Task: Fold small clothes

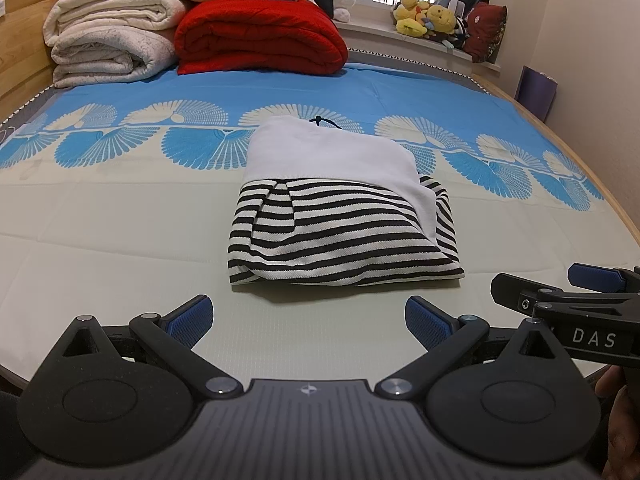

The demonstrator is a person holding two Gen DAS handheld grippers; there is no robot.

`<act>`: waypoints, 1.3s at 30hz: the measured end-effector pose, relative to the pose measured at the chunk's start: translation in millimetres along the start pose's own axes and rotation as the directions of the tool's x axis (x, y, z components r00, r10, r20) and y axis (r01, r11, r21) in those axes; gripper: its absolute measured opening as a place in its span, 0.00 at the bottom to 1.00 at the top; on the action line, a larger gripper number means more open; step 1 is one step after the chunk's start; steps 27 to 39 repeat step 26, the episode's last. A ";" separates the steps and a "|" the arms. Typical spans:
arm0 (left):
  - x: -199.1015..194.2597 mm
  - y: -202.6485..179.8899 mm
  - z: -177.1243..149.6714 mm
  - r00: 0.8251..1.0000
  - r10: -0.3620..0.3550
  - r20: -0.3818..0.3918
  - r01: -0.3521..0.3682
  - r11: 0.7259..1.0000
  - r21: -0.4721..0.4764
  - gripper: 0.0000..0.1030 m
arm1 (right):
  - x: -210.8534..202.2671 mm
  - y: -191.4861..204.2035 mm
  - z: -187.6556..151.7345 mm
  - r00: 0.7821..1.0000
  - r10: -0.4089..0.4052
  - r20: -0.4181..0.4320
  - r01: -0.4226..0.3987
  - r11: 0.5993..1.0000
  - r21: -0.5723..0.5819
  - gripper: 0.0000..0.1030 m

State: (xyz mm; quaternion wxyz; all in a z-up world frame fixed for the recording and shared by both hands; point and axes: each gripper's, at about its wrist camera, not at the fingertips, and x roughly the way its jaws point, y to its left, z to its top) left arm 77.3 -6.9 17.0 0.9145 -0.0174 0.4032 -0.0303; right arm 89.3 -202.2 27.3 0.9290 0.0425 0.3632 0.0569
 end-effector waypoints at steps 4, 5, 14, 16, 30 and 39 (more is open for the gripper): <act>0.3 0.8 0.2 1.000 -0.002 0.000 0.002 1.000 0.002 0.99 | -0.1 0.1 -0.1 1.000 0.000 0.000 0.000 1.000 0.000 0.95; 0.2 0.7 0.1 1.000 -0.001 0.000 0.001 1.000 0.002 0.99 | -0.1 0.0 0.1 1.000 0.000 -0.001 0.000 1.000 0.000 0.95; 0.3 1.1 0.4 1.000 -0.002 0.001 0.002 1.000 0.003 0.99 | -0.2 -0.2 0.0 1.000 0.000 -0.001 0.000 1.000 0.000 0.95; 0.6 1.1 0.5 1.000 -0.002 0.001 0.002 1.000 0.003 0.99 | -0.3 -0.2 0.2 1.000 0.001 -0.001 -0.001 1.000 0.000 0.95; 0.4 1.9 1.2 1.000 -0.013 0.002 0.013 1.000 0.009 0.99 | 0.0 0.0 -0.8 1.000 -0.004 -0.004 0.004 1.000 -0.001 0.95; 0.4 1.9 1.2 1.000 -0.013 0.002 0.013 1.000 0.009 0.99 | 0.0 0.0 -0.8 1.000 -0.004 -0.004 0.004 1.000 -0.001 0.95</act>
